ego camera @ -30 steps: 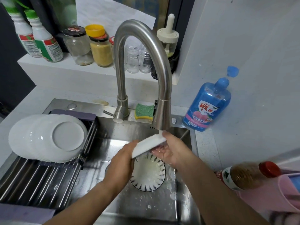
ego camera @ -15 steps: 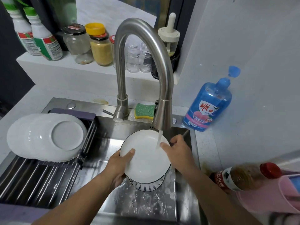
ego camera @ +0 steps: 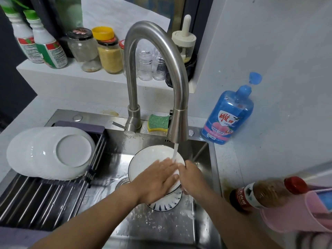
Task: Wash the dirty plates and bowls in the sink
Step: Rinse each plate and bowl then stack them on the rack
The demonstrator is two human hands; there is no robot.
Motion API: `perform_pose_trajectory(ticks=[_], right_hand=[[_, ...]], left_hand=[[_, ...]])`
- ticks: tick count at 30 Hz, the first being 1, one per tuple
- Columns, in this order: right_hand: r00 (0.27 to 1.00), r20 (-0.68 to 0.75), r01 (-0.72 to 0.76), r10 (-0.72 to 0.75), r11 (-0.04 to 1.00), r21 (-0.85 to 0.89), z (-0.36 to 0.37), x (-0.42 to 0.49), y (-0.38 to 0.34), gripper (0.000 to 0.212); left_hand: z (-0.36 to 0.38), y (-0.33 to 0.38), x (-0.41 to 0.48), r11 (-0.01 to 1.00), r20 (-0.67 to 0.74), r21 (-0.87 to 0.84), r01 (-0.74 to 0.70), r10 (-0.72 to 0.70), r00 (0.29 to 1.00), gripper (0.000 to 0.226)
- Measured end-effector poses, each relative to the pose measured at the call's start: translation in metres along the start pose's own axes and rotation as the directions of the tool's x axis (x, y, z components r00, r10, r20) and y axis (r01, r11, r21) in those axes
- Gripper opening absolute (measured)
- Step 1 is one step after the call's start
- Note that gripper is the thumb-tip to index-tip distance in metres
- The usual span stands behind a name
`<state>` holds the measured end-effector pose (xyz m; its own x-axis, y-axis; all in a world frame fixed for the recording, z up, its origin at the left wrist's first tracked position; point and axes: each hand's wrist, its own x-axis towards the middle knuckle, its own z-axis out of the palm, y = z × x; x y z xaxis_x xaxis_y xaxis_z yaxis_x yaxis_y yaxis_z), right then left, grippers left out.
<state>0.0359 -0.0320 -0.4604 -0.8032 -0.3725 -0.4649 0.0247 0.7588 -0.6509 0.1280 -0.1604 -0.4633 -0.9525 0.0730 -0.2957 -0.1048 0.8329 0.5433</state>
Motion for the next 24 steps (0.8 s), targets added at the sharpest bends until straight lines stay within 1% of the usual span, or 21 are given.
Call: perform_pose_trajectory(ticks=[2,4,6,8,9,10,11,12,13,14,15,16,17,18,19,20,21,22,24], right_hand=[[1.0,0.0,-0.031,0.031,0.999,0.039,-0.001,-0.002,0.002,0.028],[0.998,-0.022,-0.057,0.058,0.998,0.028,-0.002,-0.003,0.004,0.031],[0.996,-0.062,-0.066,0.067,0.998,0.023,-0.004,-0.003,0.007,0.033],[0.995,-0.08,-0.057,0.058,0.998,0.02,-0.005,-0.003,0.007,0.03],[0.995,-0.079,-0.054,0.057,0.998,0.034,-0.004,-0.003,0.008,0.029],[0.995,-0.087,-0.051,0.056,0.997,0.058,-0.001,-0.002,0.007,0.028],[0.992,-0.101,-0.06,0.069,0.993,0.098,0.001,-0.001,0.007,0.027],[0.989,-0.118,-0.075,0.09,0.989,0.127,0.002,0.0,0.006,0.025],[0.985,-0.134,-0.089,0.11,0.983,0.158,0.005,0.001,0.007,0.021],[0.982,-0.138,-0.102,0.13,0.976,0.191,0.006,0.001,0.006,0.016],[0.98,-0.135,-0.113,0.147,0.967,0.229,0.008,-0.001,0.006,0.012],[0.979,-0.12,-0.125,0.163,0.953,0.275,0.011,-0.004,0.004,0.012],[0.978,-0.094,-0.144,0.186,0.93,0.339,0.016,-0.006,0.003,0.014],[0.975,-0.057,-0.174,0.216,0.893,0.415,0.022,-0.009,0.0,0.016],[0.971,-0.019,-0.199,0.237,0.853,0.482,0.029,-0.011,0.0,0.018],[0.969,0.007,-0.211,0.246,0.816,0.538,0.036,-0.012,0.0,0.018],[0.968,0.029,-0.22,0.248,0.794,0.567,0.041,-0.014,0.0,0.017],[0.969,0.056,-0.227,0.24,0.782,0.581,0.046,-0.016,0.001,0.016],[0.973,0.086,-0.225,0.214,0.8,0.557,0.046,-0.019,0.001,0.015]], left_hand=[[-0.005,0.001,-0.002,0.995,0.058,0.103,0.013,-0.019,0.998,0.063],[-0.009,-0.006,-0.008,0.974,0.095,0.211,0.087,-0.109,0.99,0.073],[-0.015,-0.02,-0.015,0.929,0.072,0.328,0.173,-0.208,0.976,0.093],[-0.015,-0.031,-0.023,0.864,0.045,0.467,0.189,-0.236,0.971,0.111],[-0.01,-0.034,-0.027,0.854,0.018,0.48,0.201,-0.239,0.971,0.115],[-0.002,-0.037,-0.029,0.876,-0.044,0.419,0.24,-0.244,0.969,0.114],[0.006,-0.037,-0.031,0.917,-0.159,0.277,0.287,-0.251,0.955,0.105],[0.014,-0.036,-0.032,0.943,-0.289,0.062,0.326,-0.296,0.911,0.091],[0.019,-0.034,-0.031,0.925,-0.388,-0.196,0.326,-0.378,0.84,0.08],[0.023,-0.032,-0.029,0.84,-0.41,-0.439,0.317,-0.502,0.762,0.072],[0.023,-0.028,-0.027,0.699,-0.348,-0.655,0.288,-0.617,0.706,0.066],[0.024,-0.026,-0.024,0.5,-0.215,-0.825,0.262,-0.707,0.674,0.057],[0.027,-0.022,-0.021,0.282,-0.08,-0.937,0.205,-0.747,0.66,0.047],[0.028,-0.015,-0.019,0.08,0.031,-0.987,0.137,-0.75,0.661,0.04],[0.027,-0.005,-0.019,-0.079,0.096,-0.995,0.056,-0.738,0.667,0.038],[0.028,0.002,-0.019,-0.179,0.129,-0.984,-0.008,-0.74,0.661,0.04],[0.029,0.006,-0.02,-0.234,0.136,-0.97,-0.063,-0.741,0.657,0.045],[0.031,0.007,-0.021,-0.245,0.127,-0.965,-0.092,-0.745,0.655,0.05],[0.028,0.004,-0.026,-0.191,0.077,-0.977,-0.096,-0.732,0.677,0.06]])
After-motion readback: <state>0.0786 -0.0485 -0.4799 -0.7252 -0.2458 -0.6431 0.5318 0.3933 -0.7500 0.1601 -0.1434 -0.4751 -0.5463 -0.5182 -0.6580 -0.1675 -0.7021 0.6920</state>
